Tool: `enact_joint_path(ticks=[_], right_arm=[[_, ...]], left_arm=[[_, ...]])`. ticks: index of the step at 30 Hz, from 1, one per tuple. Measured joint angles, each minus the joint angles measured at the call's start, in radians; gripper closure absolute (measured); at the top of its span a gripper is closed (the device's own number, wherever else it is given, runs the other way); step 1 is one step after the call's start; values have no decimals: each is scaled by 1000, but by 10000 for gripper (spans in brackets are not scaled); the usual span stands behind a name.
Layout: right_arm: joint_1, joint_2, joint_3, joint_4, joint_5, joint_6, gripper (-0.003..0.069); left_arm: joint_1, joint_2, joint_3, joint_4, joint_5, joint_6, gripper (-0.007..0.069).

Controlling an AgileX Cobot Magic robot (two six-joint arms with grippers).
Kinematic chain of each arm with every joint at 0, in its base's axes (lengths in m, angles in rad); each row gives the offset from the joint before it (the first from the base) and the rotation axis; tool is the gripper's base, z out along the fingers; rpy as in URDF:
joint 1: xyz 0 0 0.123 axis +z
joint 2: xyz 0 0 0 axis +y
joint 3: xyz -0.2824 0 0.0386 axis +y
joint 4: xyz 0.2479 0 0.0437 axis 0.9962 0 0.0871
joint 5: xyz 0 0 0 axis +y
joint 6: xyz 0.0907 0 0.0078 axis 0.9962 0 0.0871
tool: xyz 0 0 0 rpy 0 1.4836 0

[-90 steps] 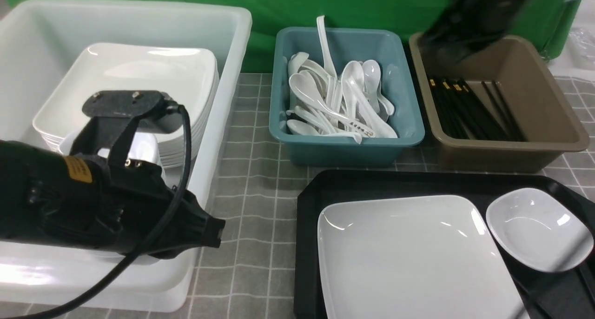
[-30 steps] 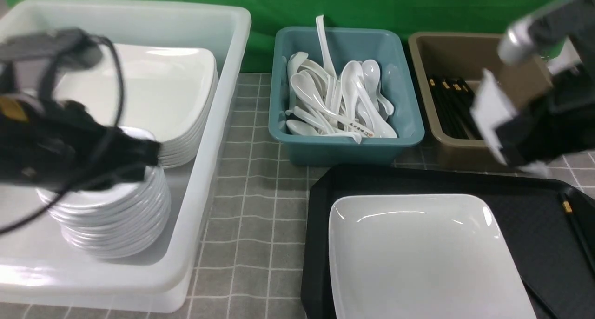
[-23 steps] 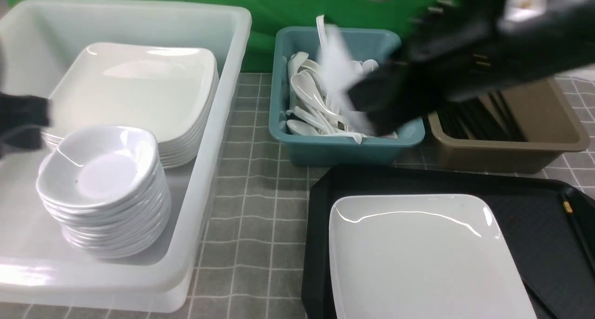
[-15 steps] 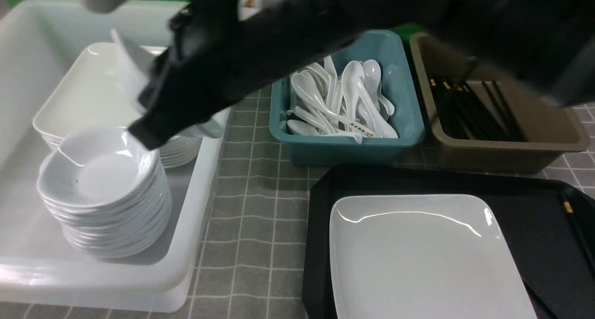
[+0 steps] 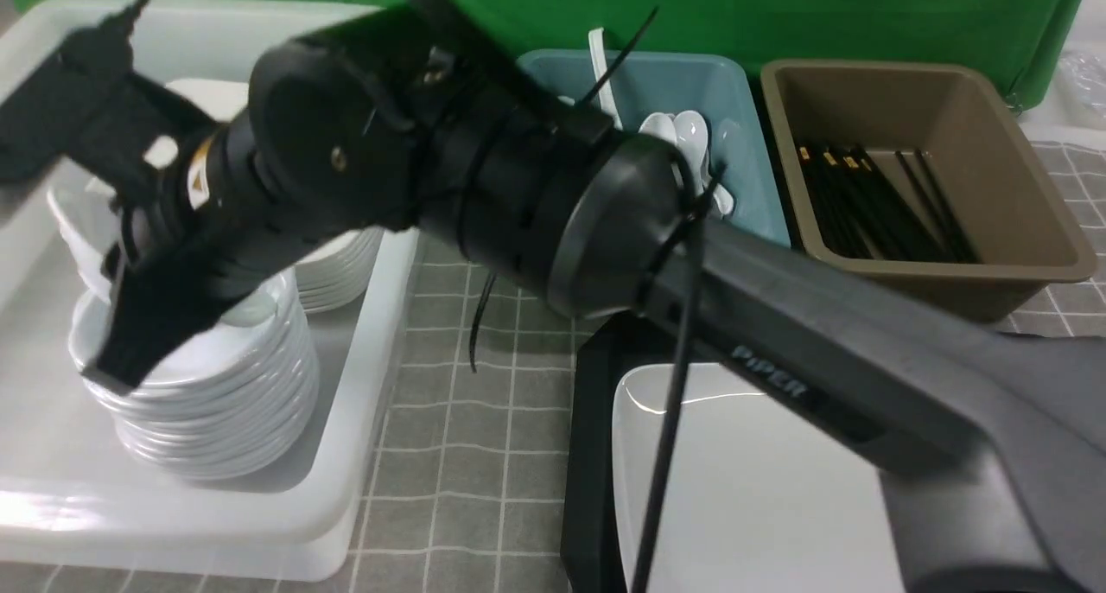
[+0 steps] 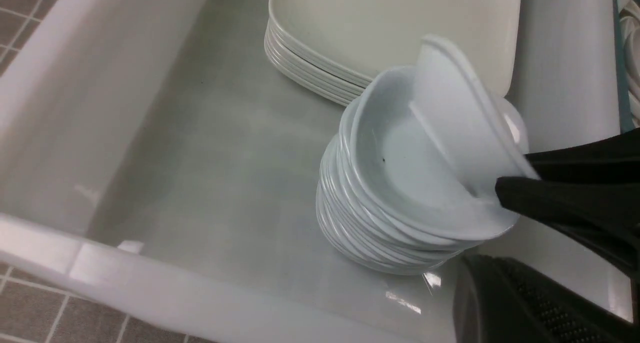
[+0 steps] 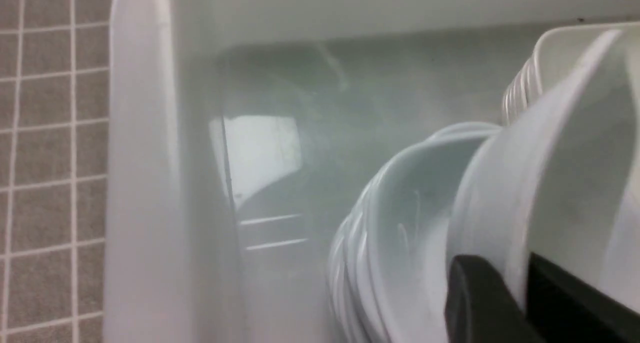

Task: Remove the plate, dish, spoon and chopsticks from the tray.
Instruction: Use the right arm to put the small plate into the large storage box on the left, then use the right arm to grab a plate from the dinner plate

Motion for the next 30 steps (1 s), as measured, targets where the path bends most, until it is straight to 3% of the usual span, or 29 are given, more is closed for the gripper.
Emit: enact_joint_path(ticks=[1, 8, 13, 15, 18, 20, 22, 24, 26, 29, 30], right_arm=[[0, 0, 0, 0, 1, 1, 510], [7, -29, -34, -4, 153, 107, 186], [7, -84, -66, -23, 249, 125, 141], [5, -129, -85, -90, 338, 137, 163], [-12, -175, -88, -204, 433, 190, 266], [-70, -240, -55, -298, 446, 258, 467], [-153, -319, 20, -328, 446, 296, 585], [-205, -370, 81, -332, 446, 313, 615], [-339, -501, 274, -309, 446, 322, 635], [-500, -631, 507, -223, 442, 307, 638], [-512, -639, 525, -215, 440, 307, 638]], left_arm=[[0, 0, 0, 0, 0, 0, 619], [0, 0, 0, -6, 1, 22, 619], [0, 0, 0, -10, 1, 23, 619], [0, 0, 0, -24, 1, 36, 619], [-6, 0, 0, -38, 1, 54, 619], [-44, 0, 1, -73, 0, 65, 619], [-108, 0, 20, -118, 0, 100, 619], [-153, 0, 34, -137, 0, 126, 619], [-260, 0, 76, -161, 0, 161, 619], [-349, 0, 132, -162, -1, 160, 619], [-349, 0, 136, -162, -1, 159, 619]])
